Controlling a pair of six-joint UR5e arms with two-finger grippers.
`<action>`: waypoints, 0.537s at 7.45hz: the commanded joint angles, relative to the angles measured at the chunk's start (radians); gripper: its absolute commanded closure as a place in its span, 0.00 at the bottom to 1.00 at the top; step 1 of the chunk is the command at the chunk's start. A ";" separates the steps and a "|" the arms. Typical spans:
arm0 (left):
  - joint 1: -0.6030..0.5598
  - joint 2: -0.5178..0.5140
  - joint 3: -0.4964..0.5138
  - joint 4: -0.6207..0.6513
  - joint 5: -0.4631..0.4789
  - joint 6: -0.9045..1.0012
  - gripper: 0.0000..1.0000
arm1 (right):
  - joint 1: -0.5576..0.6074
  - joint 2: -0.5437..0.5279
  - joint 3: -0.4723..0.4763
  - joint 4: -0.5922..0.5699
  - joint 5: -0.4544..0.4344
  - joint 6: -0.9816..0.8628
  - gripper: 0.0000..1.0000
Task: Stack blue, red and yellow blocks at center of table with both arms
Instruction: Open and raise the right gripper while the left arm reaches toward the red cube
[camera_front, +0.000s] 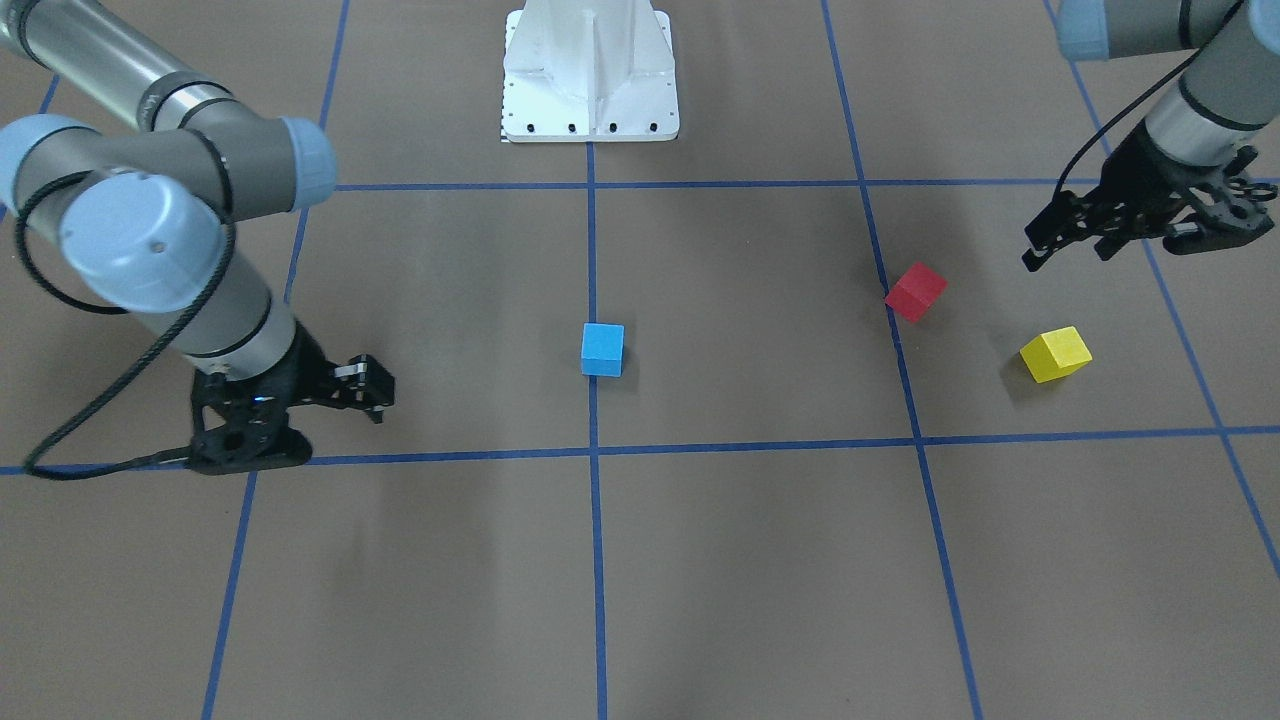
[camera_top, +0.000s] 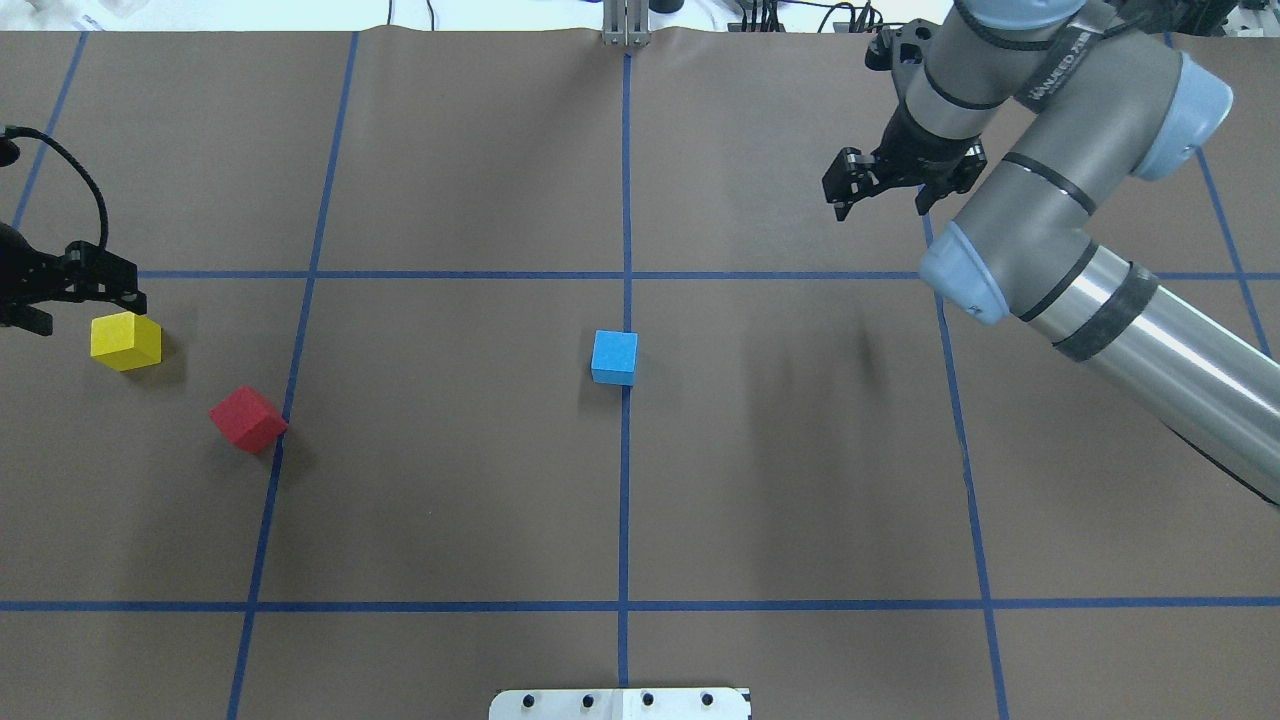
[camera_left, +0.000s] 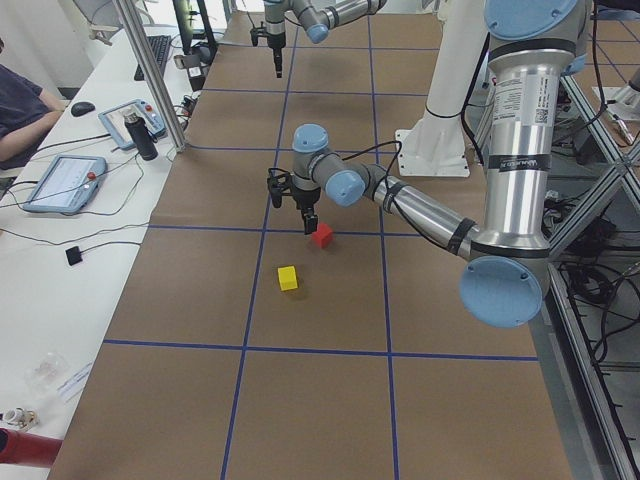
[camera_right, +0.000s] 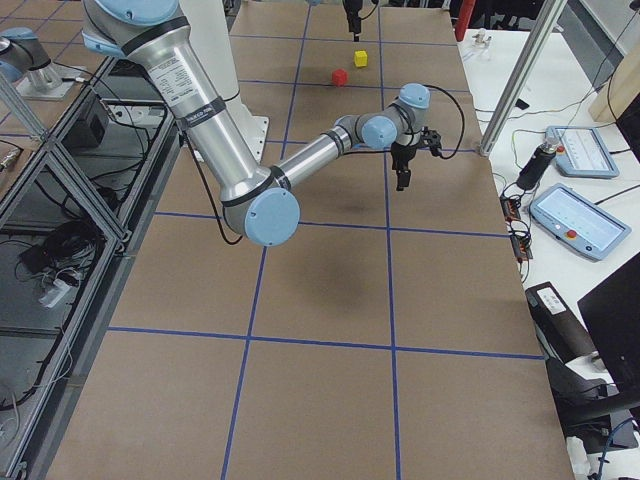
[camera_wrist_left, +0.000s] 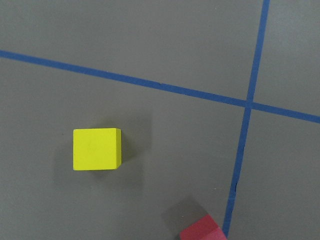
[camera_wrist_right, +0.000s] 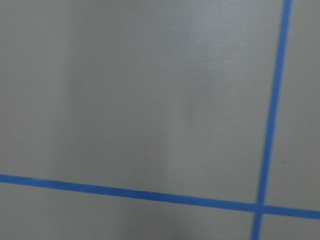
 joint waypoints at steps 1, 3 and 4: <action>0.112 -0.018 0.020 -0.026 0.092 -0.215 0.01 | 0.051 -0.052 -0.005 0.006 0.032 -0.109 0.01; 0.165 -0.020 0.044 -0.027 0.144 -0.266 0.01 | 0.058 -0.055 -0.016 0.008 0.032 -0.125 0.01; 0.196 -0.022 0.049 -0.027 0.169 -0.310 0.01 | 0.058 -0.055 -0.016 0.008 0.033 -0.125 0.01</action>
